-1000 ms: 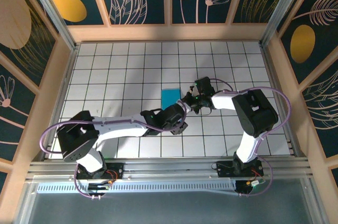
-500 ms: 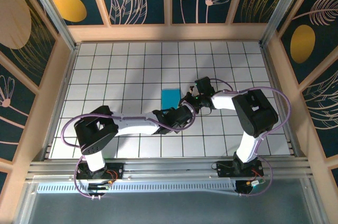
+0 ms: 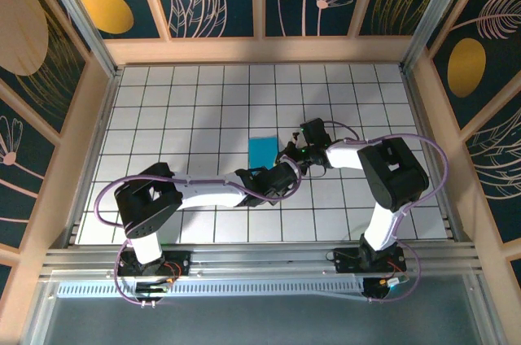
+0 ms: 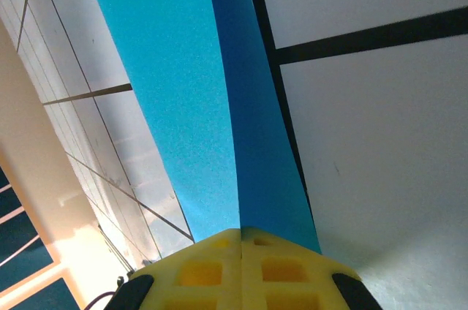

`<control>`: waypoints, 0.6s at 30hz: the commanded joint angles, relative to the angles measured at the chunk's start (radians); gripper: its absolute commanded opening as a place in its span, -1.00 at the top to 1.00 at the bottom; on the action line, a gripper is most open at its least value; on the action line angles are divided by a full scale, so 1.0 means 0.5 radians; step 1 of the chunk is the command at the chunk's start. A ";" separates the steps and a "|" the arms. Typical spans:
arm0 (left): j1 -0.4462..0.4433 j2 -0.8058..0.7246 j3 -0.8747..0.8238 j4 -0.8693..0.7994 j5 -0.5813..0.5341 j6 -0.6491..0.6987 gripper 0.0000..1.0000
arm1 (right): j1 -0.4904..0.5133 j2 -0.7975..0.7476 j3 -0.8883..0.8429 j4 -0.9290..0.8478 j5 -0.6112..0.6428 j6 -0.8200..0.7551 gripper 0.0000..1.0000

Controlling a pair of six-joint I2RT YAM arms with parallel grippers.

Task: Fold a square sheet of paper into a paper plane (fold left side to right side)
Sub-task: Fold the triangle a second time at the center of the table.

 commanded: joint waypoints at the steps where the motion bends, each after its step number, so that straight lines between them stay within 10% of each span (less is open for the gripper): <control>1: 0.002 -0.070 0.009 -0.002 0.013 -0.044 1.00 | -0.012 -0.081 0.023 0.006 0.029 0.006 0.84; 18: 0.255 -0.321 -0.181 0.192 0.600 -0.170 1.00 | -0.251 -0.375 -0.021 -0.050 0.276 -0.174 0.11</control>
